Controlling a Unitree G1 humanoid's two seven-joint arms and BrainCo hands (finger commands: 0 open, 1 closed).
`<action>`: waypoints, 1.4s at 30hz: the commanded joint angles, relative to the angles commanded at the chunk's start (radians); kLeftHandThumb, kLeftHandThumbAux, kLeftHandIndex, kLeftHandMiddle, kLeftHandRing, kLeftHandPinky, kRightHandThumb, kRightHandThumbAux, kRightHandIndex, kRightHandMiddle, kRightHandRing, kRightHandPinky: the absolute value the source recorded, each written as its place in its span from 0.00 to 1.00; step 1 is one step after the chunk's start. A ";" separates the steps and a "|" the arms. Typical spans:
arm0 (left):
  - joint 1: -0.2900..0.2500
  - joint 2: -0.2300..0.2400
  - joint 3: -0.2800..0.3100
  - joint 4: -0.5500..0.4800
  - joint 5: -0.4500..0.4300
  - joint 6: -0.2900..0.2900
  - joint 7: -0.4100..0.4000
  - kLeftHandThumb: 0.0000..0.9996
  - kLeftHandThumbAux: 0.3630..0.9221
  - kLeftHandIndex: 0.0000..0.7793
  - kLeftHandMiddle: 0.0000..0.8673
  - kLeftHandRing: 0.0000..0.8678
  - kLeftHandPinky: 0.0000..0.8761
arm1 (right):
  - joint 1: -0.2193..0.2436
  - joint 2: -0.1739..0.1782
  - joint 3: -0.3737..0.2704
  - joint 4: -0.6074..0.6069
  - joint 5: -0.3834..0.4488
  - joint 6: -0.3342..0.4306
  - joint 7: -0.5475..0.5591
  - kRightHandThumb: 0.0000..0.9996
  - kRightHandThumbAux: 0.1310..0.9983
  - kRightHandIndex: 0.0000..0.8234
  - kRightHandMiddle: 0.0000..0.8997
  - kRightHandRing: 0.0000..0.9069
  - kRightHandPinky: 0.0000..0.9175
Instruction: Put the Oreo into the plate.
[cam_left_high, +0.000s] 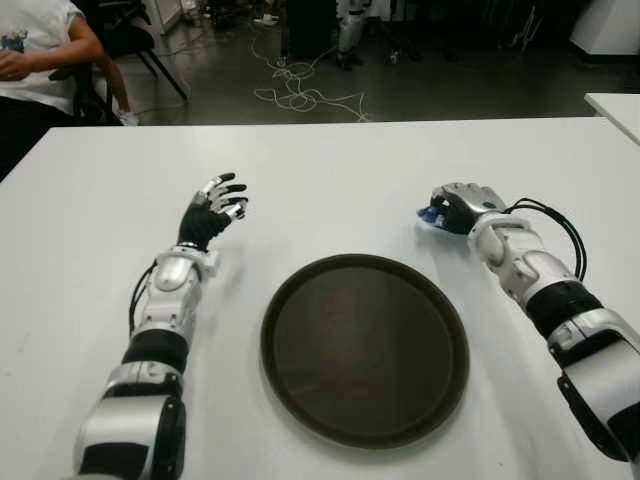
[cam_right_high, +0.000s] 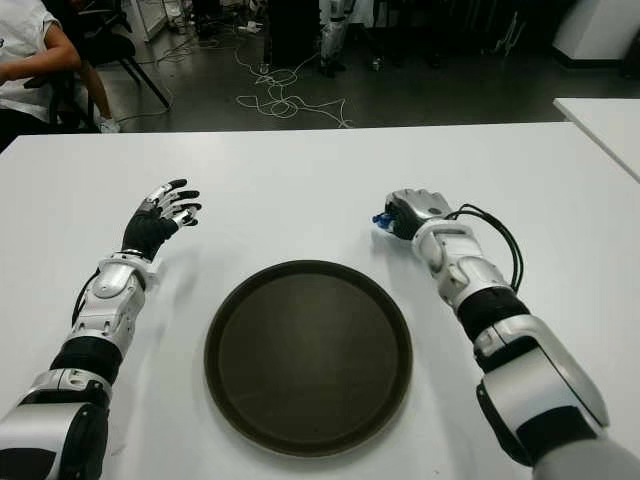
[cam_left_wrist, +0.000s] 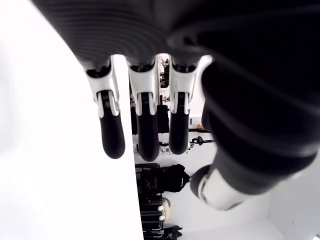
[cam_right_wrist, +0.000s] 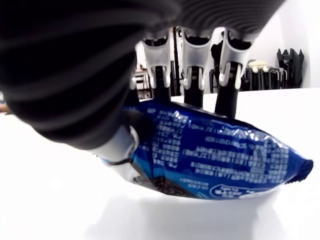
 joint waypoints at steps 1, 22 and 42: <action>-0.001 -0.001 0.000 0.001 0.000 0.001 0.000 0.20 0.85 0.23 0.29 0.30 0.37 | 0.000 -0.001 -0.001 0.000 0.000 -0.003 -0.003 0.70 0.70 0.48 0.41 0.40 0.41; -0.011 -0.004 -0.005 0.013 0.005 0.006 0.007 0.20 0.83 0.22 0.29 0.30 0.36 | 0.203 -0.003 -0.100 -0.432 -0.006 -0.035 -0.234 0.84 0.64 0.50 0.52 0.42 0.46; -0.019 -0.013 0.002 0.022 -0.009 0.011 0.012 0.24 0.86 0.23 0.30 0.31 0.37 | 0.321 -0.008 -0.159 -0.677 -0.014 -0.123 -0.251 0.84 0.64 0.50 0.53 0.56 0.52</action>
